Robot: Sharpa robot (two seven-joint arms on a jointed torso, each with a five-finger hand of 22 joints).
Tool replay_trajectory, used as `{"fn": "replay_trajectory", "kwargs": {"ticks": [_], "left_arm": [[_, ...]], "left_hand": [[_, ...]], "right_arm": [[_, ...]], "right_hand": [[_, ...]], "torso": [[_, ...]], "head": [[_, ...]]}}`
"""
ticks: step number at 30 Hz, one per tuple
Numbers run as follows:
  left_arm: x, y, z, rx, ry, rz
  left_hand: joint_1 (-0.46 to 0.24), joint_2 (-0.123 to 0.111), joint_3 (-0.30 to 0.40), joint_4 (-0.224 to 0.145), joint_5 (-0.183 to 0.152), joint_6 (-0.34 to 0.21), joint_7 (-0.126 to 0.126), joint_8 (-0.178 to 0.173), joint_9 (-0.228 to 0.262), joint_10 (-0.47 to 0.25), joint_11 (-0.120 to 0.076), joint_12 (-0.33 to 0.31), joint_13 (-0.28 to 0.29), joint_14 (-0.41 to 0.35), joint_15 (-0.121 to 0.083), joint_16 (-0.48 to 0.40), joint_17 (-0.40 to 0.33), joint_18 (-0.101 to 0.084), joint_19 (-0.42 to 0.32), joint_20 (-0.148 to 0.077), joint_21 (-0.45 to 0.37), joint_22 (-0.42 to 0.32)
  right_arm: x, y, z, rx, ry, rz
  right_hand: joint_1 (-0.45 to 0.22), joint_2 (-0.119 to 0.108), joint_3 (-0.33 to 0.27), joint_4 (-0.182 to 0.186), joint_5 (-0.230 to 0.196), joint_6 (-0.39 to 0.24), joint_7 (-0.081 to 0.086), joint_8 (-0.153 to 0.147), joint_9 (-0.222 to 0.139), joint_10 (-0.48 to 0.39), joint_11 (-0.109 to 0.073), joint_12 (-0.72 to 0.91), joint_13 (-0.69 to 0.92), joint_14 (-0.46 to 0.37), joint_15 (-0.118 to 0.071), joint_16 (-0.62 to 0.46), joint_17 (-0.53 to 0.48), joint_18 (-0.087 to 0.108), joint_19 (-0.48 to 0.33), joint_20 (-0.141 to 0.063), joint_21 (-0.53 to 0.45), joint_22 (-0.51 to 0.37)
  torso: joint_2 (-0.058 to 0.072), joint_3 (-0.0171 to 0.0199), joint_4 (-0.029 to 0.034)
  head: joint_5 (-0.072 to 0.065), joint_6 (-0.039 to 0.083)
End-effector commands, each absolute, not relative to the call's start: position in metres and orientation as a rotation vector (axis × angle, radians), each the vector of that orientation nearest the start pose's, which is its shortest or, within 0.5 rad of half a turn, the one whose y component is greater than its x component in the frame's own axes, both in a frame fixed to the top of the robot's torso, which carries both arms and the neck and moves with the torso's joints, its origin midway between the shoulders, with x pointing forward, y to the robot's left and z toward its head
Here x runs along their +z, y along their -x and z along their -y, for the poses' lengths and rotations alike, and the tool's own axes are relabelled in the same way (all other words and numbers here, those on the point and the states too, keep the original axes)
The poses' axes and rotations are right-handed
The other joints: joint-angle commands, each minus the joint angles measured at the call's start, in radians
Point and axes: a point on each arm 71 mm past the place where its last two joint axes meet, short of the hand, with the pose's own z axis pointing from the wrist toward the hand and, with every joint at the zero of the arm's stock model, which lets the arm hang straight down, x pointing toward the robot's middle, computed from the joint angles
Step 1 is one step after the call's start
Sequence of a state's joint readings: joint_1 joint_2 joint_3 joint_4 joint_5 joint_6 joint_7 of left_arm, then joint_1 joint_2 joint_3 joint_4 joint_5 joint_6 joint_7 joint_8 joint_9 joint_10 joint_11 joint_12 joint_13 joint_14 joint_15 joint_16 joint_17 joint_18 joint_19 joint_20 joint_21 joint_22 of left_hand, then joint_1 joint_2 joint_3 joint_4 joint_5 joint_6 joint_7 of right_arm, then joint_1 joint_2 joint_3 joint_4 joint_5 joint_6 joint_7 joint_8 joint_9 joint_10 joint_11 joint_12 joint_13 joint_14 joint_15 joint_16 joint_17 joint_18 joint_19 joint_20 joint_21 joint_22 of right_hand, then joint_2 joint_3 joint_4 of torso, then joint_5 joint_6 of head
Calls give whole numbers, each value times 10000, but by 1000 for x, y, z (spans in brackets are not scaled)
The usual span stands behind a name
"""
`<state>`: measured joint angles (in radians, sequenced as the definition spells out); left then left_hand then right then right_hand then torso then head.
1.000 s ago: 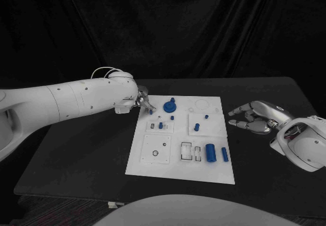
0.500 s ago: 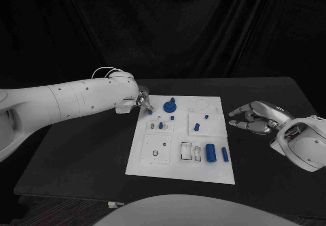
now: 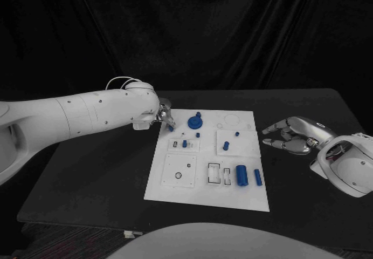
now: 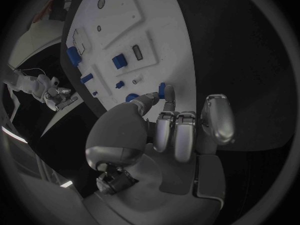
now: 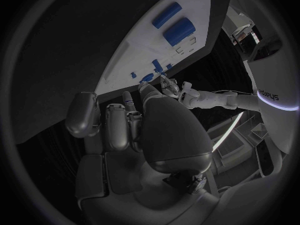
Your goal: Assemble the parts on the task board
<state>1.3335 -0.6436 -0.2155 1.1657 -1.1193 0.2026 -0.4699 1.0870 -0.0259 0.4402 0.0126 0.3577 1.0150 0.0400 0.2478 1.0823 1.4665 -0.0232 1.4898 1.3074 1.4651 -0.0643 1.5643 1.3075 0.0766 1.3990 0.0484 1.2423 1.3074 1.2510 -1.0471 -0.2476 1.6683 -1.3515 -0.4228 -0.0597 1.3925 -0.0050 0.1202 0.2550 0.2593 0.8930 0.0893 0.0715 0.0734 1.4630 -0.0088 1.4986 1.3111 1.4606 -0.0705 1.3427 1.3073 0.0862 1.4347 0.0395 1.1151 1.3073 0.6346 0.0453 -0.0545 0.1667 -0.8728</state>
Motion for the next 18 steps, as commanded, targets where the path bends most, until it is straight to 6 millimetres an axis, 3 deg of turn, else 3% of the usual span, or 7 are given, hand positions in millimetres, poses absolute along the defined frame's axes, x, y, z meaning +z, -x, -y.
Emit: {"fn": "replay_trajectory", "kwargs": {"ticks": [1, 6, 18], "left_arm": [[-232, -538, -231, -1886, 1040, -23084], [-230, -533, -232, -2114, 1152, -22811], [-224, -518, -231, -2575, 1501, -22131]], "left_hand": [[-122, -134, 461, -213, 56, 9, -85, 97, 107, 362, -88, -46, 1953, 963, -86, -39, 2518, -24, 11, -84, 12, 1654], [-307, -285, 1035, -526, 132, -33, -88, 198, 237, 365, -99, -60, 1942, 952, -98, -53, 2503, -29, 27, -94, 28, 1659], [-450, -340, 1406, -710, 245, -199, -43, 179, 283, 299, -73, -152, 1871, 889, -88, -124, 2425, -13, -14, -89, -53, 1635]], "right_arm": [[-220, -432, 261, 6165, 550, -17626], [-220, -432, 262, 6140, 529, -17637], [-219, -431, 263, 6106, 493, -17634]], "right_hand": [[103, -23, 24, -18, 69, 63, -9, -5, -17, 513, -30, -54, 1790, 600, -44, -40, 40, -11, -48, -26, -52, 1500], [122, -20, 35, -27, 82, 65, -7, -5, -17, 497, -28, -75, 1769, 594, -44, -64, 15, -2, -65, -25, -104, 1488], [131, -22, 39, -32, 87, 65, -6, -5, -17, 491, -27, -82, 1762, 591, -43, -73, 6, 1, -70, -25, -120, 1484]], "torso": [[0, 2, 1], [-1, -2, 1], [-1, -1, 0]], "head": [[-8, 2], [-2, 2], [0, 2]]}}
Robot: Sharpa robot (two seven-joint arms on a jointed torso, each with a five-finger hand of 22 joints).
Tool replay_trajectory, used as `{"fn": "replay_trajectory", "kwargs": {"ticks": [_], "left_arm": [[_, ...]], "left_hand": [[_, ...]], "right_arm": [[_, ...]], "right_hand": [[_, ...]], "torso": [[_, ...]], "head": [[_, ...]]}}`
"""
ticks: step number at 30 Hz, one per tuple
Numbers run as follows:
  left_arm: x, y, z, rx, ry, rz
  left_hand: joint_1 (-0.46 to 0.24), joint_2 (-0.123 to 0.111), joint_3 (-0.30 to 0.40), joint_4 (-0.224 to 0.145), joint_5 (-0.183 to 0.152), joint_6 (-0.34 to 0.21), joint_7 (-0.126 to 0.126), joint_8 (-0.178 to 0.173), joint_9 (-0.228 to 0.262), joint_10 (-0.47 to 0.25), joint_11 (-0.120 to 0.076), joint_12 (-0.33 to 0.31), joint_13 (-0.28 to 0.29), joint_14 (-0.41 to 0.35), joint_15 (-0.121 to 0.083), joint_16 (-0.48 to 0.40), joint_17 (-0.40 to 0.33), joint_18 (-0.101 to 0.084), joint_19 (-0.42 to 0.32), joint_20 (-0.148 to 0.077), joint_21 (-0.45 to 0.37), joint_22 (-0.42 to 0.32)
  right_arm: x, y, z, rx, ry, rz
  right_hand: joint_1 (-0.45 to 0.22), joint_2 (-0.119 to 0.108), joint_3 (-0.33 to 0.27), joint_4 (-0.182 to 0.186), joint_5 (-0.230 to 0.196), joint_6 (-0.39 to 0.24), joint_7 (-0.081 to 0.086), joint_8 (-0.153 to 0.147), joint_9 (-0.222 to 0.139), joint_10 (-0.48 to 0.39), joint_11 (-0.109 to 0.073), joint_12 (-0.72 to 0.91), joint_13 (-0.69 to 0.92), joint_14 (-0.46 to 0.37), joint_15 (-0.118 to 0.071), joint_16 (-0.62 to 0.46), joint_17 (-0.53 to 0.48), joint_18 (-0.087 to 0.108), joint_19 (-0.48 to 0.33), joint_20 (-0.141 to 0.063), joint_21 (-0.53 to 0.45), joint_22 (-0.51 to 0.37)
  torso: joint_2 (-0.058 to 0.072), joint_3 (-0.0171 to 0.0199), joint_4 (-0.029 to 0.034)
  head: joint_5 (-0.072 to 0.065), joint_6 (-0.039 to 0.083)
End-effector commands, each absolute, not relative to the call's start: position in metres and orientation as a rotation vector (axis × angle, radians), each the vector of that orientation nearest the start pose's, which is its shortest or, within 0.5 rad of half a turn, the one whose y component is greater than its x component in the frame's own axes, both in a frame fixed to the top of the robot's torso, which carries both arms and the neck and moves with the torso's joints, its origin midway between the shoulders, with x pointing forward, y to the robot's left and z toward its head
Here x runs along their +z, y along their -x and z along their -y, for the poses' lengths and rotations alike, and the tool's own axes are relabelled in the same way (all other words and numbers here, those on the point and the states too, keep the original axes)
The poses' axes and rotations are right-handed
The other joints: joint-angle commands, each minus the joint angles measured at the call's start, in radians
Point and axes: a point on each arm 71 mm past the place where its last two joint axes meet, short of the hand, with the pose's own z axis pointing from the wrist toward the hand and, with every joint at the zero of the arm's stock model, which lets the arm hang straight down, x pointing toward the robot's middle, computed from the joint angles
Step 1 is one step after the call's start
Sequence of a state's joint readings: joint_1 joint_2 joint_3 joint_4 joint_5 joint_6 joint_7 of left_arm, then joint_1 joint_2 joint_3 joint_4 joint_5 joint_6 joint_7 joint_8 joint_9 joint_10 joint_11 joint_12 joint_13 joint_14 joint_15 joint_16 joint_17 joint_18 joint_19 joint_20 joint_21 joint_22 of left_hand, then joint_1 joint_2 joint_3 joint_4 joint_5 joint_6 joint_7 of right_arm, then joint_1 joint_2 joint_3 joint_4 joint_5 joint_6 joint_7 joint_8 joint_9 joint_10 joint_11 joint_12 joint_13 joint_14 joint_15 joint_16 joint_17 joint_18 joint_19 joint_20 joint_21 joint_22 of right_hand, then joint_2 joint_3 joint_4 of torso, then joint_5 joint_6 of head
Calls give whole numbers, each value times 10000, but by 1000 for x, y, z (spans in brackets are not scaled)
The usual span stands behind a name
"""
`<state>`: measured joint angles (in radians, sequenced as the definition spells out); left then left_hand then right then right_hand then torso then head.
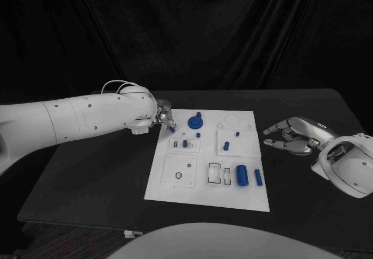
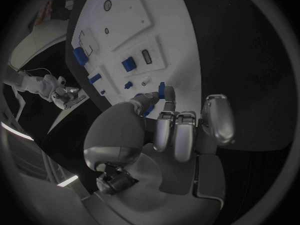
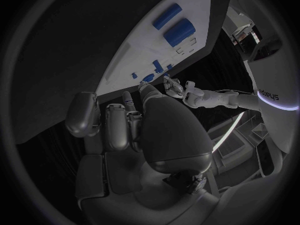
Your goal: Assemble the parts on the task board
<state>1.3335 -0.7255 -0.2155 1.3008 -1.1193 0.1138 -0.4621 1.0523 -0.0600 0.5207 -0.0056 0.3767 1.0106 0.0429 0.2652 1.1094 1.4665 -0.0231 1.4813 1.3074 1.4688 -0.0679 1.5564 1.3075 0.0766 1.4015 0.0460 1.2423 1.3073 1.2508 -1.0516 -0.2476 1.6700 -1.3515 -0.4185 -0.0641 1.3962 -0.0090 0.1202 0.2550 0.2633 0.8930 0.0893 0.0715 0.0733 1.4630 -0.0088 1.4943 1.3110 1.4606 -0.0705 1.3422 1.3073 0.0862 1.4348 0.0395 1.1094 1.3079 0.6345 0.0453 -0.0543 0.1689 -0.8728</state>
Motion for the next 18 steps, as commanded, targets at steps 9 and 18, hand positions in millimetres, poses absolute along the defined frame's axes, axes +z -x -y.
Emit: {"fn": "replay_trajectory", "kwargs": {"ticks": [9, 18], "left_arm": [[-218, -503, -237, -2872, 1990, -21511], [-223, -485, -240, -3113, 2283, -21402]], "left_hand": [[-146, 2, 653, -540, 84, -200, -55, -2, 22, 245, -59, -136, 1818, 825, -42, -76, 2393, -2, -67, -59, -105, 1620], [-181, 7, 669, -530, 90, -221, -43, -2, 29, 226, -48, -160, 1799, 809, -34, -94, 2373, -1, -73, -54, -114, 1618]], "right_arm": [[-219, -431, 265, 6051, 451, -17621], [-220, -431, 266, 6035, 421, -17603]], "right_hand": [[94, 18, 39, -32, 47, 65, -6, -5, -16, 491, -27, -39, 1762, 591, -44, -68, 6, 0, -71, -25, -63, 1477], [102, 10, 41, -37, 50, 66, -4, -6, -17, 491, -25, -37, 1765, 589, -43, -73, 2, -2, -69, -25, -55, 1480]], "torso": [[-2, -13, 7], [-6, -15, 8]], "head": [[7, 2], [83, 2]]}}
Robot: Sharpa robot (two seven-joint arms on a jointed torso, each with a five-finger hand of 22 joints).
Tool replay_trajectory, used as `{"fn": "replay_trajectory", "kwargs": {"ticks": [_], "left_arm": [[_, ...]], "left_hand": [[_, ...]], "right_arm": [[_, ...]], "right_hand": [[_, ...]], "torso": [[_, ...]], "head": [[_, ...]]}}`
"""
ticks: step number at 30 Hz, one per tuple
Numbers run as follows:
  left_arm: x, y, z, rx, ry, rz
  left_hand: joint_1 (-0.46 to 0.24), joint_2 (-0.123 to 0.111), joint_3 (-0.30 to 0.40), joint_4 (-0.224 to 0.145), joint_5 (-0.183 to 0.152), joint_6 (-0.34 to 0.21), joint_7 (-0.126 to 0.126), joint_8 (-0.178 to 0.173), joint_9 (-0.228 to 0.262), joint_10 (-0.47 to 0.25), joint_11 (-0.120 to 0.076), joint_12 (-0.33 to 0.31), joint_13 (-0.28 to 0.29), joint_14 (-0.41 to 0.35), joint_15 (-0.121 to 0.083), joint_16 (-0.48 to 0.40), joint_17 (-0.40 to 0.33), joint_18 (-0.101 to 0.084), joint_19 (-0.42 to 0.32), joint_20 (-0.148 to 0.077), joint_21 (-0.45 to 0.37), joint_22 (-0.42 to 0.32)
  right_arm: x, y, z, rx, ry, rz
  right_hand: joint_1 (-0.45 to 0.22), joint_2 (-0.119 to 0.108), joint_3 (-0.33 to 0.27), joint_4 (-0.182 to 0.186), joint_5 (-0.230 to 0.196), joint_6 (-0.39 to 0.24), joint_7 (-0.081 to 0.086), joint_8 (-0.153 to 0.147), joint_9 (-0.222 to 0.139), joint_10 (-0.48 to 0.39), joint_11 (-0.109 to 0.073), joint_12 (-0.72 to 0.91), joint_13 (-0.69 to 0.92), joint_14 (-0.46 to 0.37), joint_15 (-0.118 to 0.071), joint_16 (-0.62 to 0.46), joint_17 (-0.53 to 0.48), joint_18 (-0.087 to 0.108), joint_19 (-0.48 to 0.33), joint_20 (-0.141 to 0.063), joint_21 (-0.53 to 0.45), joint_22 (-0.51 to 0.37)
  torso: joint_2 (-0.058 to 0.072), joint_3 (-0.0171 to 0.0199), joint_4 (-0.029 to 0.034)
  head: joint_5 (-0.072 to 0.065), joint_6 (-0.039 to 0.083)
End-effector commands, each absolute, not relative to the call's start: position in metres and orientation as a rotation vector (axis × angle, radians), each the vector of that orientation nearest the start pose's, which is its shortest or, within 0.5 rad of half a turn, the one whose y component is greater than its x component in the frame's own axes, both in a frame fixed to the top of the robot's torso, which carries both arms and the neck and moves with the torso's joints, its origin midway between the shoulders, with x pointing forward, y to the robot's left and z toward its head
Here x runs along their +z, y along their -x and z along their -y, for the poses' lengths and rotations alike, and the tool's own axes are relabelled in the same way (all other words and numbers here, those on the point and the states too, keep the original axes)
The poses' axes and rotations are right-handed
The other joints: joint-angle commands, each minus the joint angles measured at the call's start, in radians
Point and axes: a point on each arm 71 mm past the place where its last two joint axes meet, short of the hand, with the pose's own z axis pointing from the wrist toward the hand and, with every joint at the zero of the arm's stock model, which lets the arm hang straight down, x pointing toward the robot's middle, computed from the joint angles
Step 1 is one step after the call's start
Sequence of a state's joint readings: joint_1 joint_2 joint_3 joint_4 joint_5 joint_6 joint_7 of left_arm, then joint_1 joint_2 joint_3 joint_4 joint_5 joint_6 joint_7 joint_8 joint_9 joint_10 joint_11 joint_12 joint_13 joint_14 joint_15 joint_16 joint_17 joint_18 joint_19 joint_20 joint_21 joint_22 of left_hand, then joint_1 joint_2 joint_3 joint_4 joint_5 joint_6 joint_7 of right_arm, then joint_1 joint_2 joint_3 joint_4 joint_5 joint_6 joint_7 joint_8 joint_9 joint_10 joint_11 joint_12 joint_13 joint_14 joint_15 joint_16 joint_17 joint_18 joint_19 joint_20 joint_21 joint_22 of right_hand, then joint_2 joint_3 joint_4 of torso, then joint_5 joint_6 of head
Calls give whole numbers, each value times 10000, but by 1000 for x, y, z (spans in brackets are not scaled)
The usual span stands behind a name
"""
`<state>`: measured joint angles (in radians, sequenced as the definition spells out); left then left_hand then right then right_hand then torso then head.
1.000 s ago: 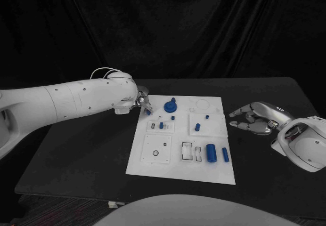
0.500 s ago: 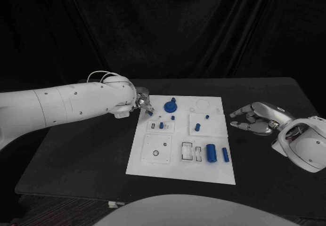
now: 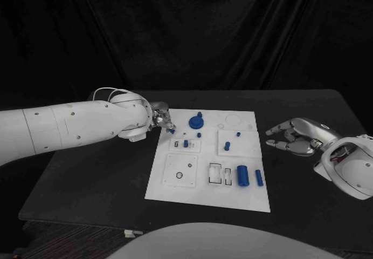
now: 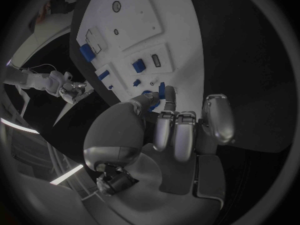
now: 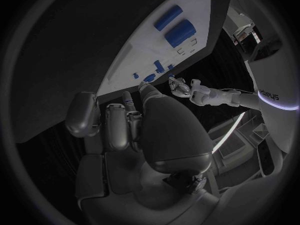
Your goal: Assemble the parts on the task board
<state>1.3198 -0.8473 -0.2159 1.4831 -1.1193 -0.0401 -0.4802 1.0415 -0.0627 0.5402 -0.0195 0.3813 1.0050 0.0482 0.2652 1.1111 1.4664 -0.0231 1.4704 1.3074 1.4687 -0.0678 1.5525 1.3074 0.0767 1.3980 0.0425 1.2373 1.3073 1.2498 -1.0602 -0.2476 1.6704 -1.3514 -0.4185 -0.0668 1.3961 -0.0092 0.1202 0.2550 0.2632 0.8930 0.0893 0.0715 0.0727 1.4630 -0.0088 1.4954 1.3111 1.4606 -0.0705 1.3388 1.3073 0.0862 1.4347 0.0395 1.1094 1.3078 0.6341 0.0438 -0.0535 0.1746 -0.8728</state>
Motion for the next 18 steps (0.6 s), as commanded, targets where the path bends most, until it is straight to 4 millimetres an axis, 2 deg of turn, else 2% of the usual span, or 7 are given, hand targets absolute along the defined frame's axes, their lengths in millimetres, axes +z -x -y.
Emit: {"fn": "replay_trajectory", "kwargs": {"ticks": [1, 6, 11, 18], "left_arm": [[-225, -482, -240, -3139, 2319, -21412], [-232, -477, -239, -3201, 2418, -21465], [-238, -473, -237, -3248, 2432, -21565], [-245, -469, -233, -3306, 2360, -21775]], "left_hand": [[-90, 41, 481, -383, 46, -171, -91, -2, 15, 224, -44, -53, 1798, 810, -32, -54, 2375, -4, -36, -17, -59, 1620], [-111, 50, 488, -371, 51, -173, -86, 1, 20, 221, -39, -57, 1795, 809, -27, -56, 2373, -5, -36, -14, -58, 1620], [-143, 68, 500, -353, 67, -173, -80, 9, 28, 220, -33, -59, 1794, 809, -22, -55, 2375, -6, -35, -10, -54, 1622], [-162, 90, 513, -337, 78, -169, -77, 16, 33, 225, -31, -52, 1799, 814, -19, -49, 2380, -9, -29, -7, -43, 1625]], "right_arm": [[-220, -431, 266, 6039, 422, -17600], [-220, -430, 266, 6050, 422, -17597], [-220, -430, 267, 6034, 403, -17597], [-220, -430, 267, 6033, 398, -17589]], "right_hand": [[104, 11, 41, -37, 51, 66, -5, -5, -10, 491, -25, -48, 1765, 589, -43, -40, 2, -1, -69, -25, -55, 1482], [104, 11, 41, -37, 51, 66, -5, -5, -10, 491, -25, -48, 1765, 589, -43, -40, 2, -1, -69, -25, -55, 1482], [107, 7, 42, -39, 53, 67, -4, -6, -10, 492, -25, -47, 1766, 588, -42, -44, -3, 0, -71, -24, -63, 1480], [107, 7, 42, -39, 53, 67, -4, -6, -10, 492, -25, -47, 1766, 588, -42, -44, -3, 0, -71, -24, -63, 1480]], "torso": [[-2, 1, -1], [-12, 8, 26], [-18, 11, 14], [-53, 11, 36]], "head": [[31, 2], [16, 2], [10, 2], [2, 2]]}}
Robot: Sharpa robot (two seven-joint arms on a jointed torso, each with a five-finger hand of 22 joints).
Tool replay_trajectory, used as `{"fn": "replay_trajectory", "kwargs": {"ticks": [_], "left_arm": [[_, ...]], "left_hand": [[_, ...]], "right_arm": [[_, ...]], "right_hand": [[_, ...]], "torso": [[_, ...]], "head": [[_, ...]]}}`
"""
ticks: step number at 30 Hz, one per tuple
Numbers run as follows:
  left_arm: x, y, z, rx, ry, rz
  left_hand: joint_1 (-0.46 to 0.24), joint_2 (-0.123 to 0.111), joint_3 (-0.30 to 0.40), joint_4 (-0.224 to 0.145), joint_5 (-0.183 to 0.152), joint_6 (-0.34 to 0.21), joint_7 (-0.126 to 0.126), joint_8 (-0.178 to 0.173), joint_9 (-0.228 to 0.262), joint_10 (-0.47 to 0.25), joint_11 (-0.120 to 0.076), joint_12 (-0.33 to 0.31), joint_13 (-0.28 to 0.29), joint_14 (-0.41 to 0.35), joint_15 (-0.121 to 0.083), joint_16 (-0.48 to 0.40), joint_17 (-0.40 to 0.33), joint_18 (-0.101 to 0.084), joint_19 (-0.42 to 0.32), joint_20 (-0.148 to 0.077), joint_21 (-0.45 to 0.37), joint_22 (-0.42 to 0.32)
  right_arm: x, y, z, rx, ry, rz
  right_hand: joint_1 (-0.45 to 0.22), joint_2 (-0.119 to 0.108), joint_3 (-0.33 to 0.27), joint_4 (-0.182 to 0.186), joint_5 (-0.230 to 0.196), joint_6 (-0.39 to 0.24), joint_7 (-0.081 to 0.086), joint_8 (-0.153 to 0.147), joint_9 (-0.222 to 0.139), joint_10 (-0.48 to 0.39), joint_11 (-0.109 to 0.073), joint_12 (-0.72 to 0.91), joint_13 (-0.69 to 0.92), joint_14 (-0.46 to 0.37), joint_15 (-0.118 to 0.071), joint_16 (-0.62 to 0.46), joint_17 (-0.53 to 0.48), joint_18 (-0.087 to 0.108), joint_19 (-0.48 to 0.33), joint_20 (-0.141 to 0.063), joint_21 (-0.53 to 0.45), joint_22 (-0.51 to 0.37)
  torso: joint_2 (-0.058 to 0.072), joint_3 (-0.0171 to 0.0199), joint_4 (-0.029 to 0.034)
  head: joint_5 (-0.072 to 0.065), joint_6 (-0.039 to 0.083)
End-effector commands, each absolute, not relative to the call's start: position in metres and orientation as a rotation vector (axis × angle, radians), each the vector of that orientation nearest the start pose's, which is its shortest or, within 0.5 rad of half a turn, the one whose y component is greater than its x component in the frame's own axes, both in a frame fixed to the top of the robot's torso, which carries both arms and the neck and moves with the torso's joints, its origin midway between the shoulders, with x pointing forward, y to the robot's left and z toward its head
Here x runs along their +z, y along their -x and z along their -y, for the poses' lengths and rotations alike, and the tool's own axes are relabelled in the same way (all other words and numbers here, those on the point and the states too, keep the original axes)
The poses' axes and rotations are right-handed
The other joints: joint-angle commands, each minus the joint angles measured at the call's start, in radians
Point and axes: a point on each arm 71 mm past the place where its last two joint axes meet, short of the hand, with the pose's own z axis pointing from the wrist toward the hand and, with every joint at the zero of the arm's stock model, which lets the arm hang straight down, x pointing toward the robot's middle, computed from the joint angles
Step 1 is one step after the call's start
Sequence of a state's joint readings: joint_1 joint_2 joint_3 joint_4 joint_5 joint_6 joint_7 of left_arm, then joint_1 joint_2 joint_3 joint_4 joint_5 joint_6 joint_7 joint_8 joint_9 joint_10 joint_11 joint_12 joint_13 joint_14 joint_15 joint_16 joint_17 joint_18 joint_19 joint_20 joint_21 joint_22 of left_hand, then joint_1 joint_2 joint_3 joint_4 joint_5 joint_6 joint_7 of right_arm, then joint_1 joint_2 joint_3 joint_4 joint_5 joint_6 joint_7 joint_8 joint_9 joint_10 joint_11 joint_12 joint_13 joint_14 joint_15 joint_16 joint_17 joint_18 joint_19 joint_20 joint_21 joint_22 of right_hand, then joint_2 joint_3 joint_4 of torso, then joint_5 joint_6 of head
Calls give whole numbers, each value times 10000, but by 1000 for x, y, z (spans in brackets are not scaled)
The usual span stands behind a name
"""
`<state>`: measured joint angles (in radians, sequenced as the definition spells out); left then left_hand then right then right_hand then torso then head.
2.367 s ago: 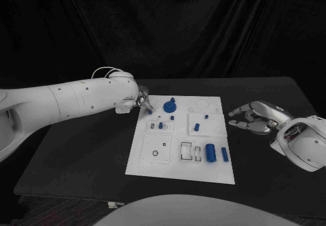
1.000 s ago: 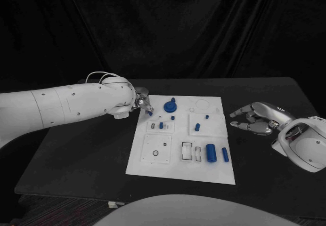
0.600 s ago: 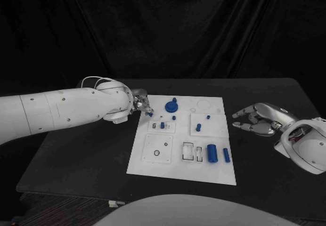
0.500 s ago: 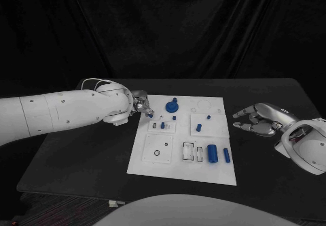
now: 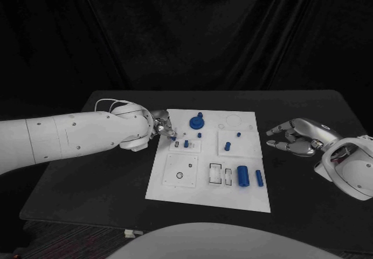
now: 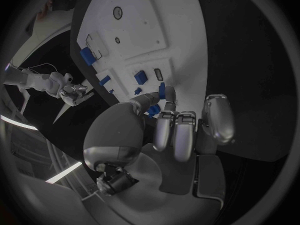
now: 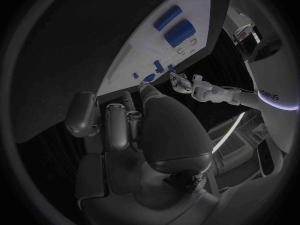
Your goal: Assemble the parts on the task board
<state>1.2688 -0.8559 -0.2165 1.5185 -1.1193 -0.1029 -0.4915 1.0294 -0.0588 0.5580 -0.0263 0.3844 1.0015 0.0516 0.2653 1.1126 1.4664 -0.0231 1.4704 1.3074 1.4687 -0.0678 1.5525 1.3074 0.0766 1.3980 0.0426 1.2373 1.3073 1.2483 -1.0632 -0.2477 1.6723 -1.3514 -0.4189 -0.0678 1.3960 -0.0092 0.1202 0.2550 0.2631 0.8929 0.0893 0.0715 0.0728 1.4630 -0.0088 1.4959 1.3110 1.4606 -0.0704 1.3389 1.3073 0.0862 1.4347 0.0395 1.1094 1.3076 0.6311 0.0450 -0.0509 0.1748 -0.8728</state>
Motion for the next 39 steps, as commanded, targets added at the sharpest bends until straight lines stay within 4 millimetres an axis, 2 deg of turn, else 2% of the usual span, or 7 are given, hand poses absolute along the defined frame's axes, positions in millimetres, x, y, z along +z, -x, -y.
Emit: {"fn": "replay_trajectory", "kwargs": {"ticks": [1, 12, 25, 39], "left_arm": [[-246, -469, -232, -3313, 2346, -21806], [-254, -464, -230, -3339, 2291, -22040], [-257, -460, -226, -3416, 2209, -22201], [-258, -455, -227, -3423, 2194, -22323]], "left_hand": [[-44, 53, 336, -268, 47, -134, -111, 17, 19, 221, -31, -58, 1794, 814, -19, -50, 2381, -7, -32, -8, -47, 1624], [-71, 72, 346, -249, 61, -137, -105, 20, 23, 223, -26, -56, 1796, 808, -15, -56, 2374, -5, -37, -4, -56, 1621], [-101, 93, 355, -228, 73, -139, -100, 25, 28, 223, -22, -56, 1795, 813, -12, -51, 2379, -6, -35, -1, -51, 1623], [-119, 107, 365, -219, 82, -143, -98, 28, 32, 219, -21, -61, 1792, 812, -9, -52, 2379, -6, -34, 2, -48, 1624]], "right_arm": [[-220, -430, 267, 6036, 400, -17588], [-220, -430, 267, 6031, 403, -17603], [-220, -430, 266, 6045, 418, -17628], [-221, -430, 267, 6032, 409, -17650]], "right_hand": [[108, 7, 42, -39, 54, 67, -4, -6, -12, 492, -25, -52, 1767, 588, -42, -45, -3, -1, -71, -24, -63, 1481], [120, -3, 45, -47, 62, 71, -2, -5, -11, 493, -24, -50, 1769, 585, -42, -58, -16, -1, -73, -24, -68, 1481], [120, -3, 45, -47, 62, 71, -2, -5, -11, 493, -24, -50, 1769, 585, -42, -58, -16, -1, -73, -24, -68, 1481], [120, -3, 45, -47, 62, 71, -2, -5, -11, 493, -24, -50, 1769, 585, -42, -58, -16, -1, -73, -24, -68, 1481]], "torso": [[-18, 1, 1], [-18, 13, 4], [-8, 1, 6], [-5, 4, 2]], "head": [[6, 2], [1, 2], [22, 2], [27, 2]]}}
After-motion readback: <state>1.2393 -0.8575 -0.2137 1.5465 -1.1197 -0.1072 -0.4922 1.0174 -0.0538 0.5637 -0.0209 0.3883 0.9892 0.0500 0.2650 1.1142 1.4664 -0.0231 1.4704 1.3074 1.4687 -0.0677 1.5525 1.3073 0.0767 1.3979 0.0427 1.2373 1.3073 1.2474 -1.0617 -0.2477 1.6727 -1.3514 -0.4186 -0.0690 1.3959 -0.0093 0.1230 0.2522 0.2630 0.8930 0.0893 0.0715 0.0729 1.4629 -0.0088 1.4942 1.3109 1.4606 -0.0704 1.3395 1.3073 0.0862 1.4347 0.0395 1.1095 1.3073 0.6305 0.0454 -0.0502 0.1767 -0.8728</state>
